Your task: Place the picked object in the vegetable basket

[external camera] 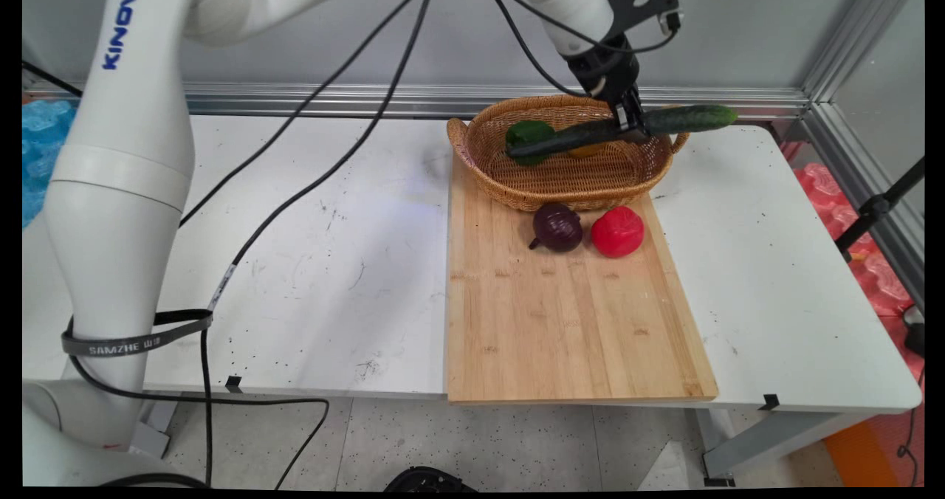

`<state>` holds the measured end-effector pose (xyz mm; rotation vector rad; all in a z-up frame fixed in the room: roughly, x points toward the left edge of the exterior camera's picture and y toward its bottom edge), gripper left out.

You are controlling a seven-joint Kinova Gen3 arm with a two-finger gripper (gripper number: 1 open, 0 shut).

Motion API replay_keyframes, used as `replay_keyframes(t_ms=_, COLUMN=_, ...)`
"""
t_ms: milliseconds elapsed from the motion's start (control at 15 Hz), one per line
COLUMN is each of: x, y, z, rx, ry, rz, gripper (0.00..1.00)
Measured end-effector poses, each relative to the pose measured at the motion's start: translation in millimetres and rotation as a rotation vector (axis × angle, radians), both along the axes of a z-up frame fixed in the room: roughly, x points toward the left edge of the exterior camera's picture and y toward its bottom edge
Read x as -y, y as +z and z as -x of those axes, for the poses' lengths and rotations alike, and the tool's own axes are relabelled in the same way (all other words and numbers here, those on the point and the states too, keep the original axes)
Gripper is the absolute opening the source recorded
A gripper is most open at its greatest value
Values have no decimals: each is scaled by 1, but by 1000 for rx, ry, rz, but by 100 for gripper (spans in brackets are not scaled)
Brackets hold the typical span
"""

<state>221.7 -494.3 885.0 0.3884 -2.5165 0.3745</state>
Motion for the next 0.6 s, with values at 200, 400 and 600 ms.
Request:
replay_keyframes(t_ms=200, x=11, y=-20, z=2, rx=3, ry=12, rz=-11, gripper=0)
replay_keyframes(t_ms=400, x=21, y=-38, z=2, rx=10, ry=21, rz=-22, gripper=0)
replay_keyframes(t_ms=600, x=26, y=-51, z=-1, rx=22, ry=20, rz=-33, gripper=0)
